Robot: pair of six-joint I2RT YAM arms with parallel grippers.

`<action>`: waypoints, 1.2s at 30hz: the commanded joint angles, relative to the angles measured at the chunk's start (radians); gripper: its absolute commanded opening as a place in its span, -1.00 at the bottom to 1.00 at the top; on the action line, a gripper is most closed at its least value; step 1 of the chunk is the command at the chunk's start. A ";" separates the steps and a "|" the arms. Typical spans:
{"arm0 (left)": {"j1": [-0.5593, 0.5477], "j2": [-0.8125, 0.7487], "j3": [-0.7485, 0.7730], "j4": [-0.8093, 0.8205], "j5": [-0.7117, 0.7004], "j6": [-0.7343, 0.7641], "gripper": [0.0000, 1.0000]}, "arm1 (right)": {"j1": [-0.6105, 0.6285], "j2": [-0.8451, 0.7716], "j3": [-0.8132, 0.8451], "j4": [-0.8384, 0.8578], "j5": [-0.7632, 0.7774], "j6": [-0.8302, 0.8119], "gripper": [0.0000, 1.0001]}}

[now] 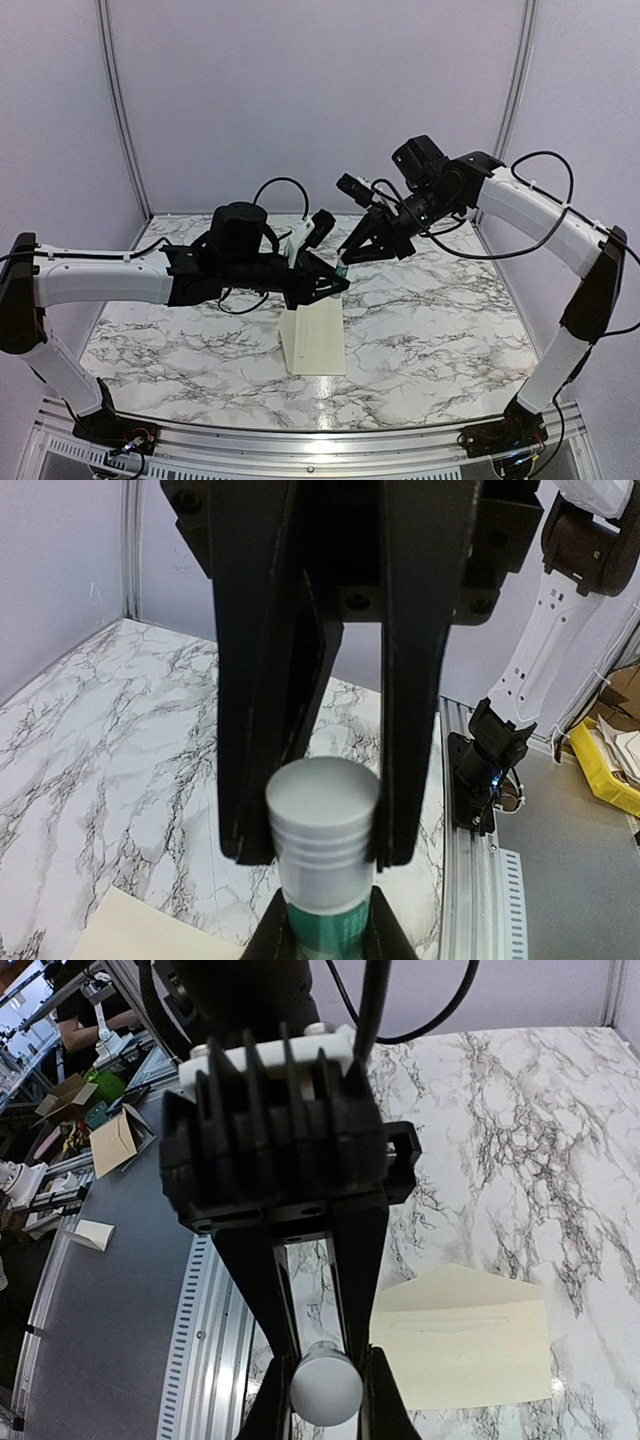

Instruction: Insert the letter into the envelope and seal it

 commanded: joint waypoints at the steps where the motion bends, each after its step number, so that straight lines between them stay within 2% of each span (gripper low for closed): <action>1: 0.003 0.027 -0.031 -0.161 0.004 0.010 -1.00 | -0.093 -0.071 0.059 0.044 -0.087 0.014 -0.99; 8: 0.002 0.023 -0.019 -0.289 -0.039 0.061 -1.00 | -0.145 -0.091 0.052 0.048 -0.074 0.049 -1.00; 13: 0.002 0.006 -0.031 -0.299 -0.060 0.062 -1.00 | -0.156 -0.107 -0.005 0.061 -0.015 0.045 -0.99; 21: 0.002 -0.068 -0.070 -0.255 -0.077 0.025 -1.00 | -0.209 -0.180 -0.273 0.209 0.226 0.076 -0.95; 25: 0.002 -0.084 -0.070 -0.227 -0.088 0.021 -1.00 | -0.213 -0.229 -0.436 0.357 0.494 0.117 -0.92; 27: 0.003 -0.082 -0.068 -0.214 -0.097 0.014 -1.00 | -0.219 -0.250 -0.516 0.437 0.576 0.120 -0.93; 36: 0.003 -0.045 -0.041 -0.161 -0.091 -0.028 -1.00 | -0.289 -0.244 -0.747 0.650 0.680 0.158 -0.88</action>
